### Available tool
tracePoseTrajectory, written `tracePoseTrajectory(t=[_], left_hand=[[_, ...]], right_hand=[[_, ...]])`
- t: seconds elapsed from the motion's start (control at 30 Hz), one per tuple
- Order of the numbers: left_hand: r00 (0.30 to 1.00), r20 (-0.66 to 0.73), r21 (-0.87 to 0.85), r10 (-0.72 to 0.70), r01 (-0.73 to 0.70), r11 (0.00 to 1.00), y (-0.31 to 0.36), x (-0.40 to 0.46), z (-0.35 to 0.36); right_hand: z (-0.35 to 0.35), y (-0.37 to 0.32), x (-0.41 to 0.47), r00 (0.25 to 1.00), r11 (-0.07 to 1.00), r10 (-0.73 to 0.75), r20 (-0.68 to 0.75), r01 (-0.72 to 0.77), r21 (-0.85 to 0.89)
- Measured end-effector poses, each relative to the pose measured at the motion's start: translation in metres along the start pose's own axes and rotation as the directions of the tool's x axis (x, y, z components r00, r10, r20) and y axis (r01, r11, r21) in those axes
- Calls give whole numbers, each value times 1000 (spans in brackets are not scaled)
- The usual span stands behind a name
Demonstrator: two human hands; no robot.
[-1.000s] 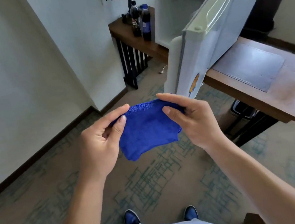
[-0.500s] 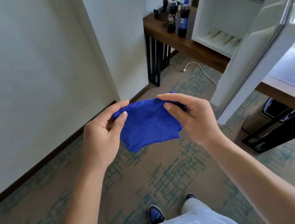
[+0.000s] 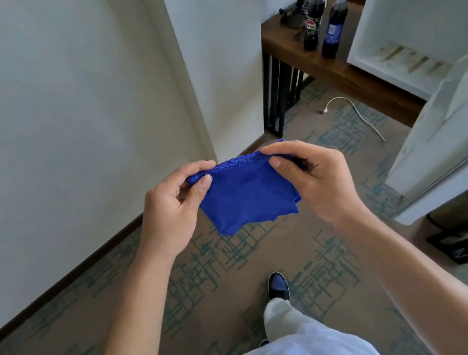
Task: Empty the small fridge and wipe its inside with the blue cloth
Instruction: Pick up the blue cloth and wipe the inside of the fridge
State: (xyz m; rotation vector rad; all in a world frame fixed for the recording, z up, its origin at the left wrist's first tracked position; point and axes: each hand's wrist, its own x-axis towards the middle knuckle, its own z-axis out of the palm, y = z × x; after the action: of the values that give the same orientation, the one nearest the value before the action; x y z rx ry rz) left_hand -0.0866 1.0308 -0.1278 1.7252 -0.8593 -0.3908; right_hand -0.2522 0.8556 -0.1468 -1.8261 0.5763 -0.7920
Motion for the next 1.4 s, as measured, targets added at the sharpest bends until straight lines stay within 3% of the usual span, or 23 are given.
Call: tracePoseTrajectory(t=[0.2, 0.43, 0.8, 1.07, 1.4], left_hand=[[999, 26, 23, -26, 26, 999, -7, 72, 11], [997, 70, 4, 29, -30, 1000, 1, 150, 51], [932, 356, -118, 76, -36, 992, -2, 248, 128], [808, 575, -201, 129, -14, 980, -20, 344, 174], [528, 801, -325, 283, -15, 946, -18, 462, 234]], right_hand=[[-5, 23, 68, 1000, 999, 3, 10, -4, 33], [-38, 45, 127, 996, 997, 41, -83, -36, 64], [-95, 81, 160, 932, 988, 150, -330, -148, 33], [-104, 101, 199, 821, 971, 203, -533, -238, 3], [-101, 99, 251, 576, 931, 196, -794, -364, -34]])
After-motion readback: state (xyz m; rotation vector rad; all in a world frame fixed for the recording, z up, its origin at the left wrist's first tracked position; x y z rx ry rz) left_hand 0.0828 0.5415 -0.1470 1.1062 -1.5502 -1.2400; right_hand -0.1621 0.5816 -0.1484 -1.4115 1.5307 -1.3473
